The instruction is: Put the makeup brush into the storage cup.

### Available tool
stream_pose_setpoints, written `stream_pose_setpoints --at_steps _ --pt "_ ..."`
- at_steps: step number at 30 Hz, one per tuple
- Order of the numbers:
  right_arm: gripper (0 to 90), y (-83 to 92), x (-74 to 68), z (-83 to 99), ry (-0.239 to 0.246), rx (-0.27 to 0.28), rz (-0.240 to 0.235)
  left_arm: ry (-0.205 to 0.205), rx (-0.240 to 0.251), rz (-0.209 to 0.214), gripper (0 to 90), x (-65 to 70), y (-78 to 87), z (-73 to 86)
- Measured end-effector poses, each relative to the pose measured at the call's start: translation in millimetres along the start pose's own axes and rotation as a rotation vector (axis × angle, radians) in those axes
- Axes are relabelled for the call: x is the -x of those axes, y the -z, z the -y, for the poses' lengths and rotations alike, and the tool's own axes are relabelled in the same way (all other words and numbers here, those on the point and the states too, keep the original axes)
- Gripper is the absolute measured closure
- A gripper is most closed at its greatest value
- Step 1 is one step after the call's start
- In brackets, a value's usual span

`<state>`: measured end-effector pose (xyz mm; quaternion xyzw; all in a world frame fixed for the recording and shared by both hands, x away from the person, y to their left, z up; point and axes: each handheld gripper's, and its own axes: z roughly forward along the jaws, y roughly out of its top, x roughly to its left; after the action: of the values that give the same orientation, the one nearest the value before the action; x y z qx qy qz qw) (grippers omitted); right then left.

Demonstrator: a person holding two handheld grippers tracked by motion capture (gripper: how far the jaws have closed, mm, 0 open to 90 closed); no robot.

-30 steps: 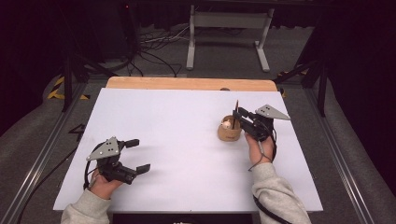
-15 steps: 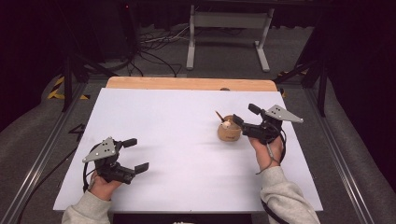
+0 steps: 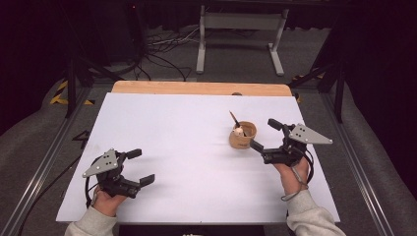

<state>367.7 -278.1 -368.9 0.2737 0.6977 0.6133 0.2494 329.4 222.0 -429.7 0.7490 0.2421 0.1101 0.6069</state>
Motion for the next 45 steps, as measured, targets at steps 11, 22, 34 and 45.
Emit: stream_pose_setpoints --at_steps 11,22,34,45 --pt "0.0 22.6 -12.0 18.5 0.027 -0.003 0.0 0.012 0.032 -0.002 0.0 1.9 2.2 6.0" --pt "0.0 26.2 -23.3 40.4 0.029 -0.015 -0.028 0.002 0.074 -0.009 0.0 4.2 0.0 12.1" --pt "0.0 25.3 -34.3 61.1 0.048 -0.028 -0.046 0.013 0.114 -0.016 0.0 1.7 -1.7 19.7" --pt "0.0 19.4 -42.2 78.1 0.034 -0.079 -0.073 0.011 0.126 -0.011 0.0 0.2 -4.4 24.8"
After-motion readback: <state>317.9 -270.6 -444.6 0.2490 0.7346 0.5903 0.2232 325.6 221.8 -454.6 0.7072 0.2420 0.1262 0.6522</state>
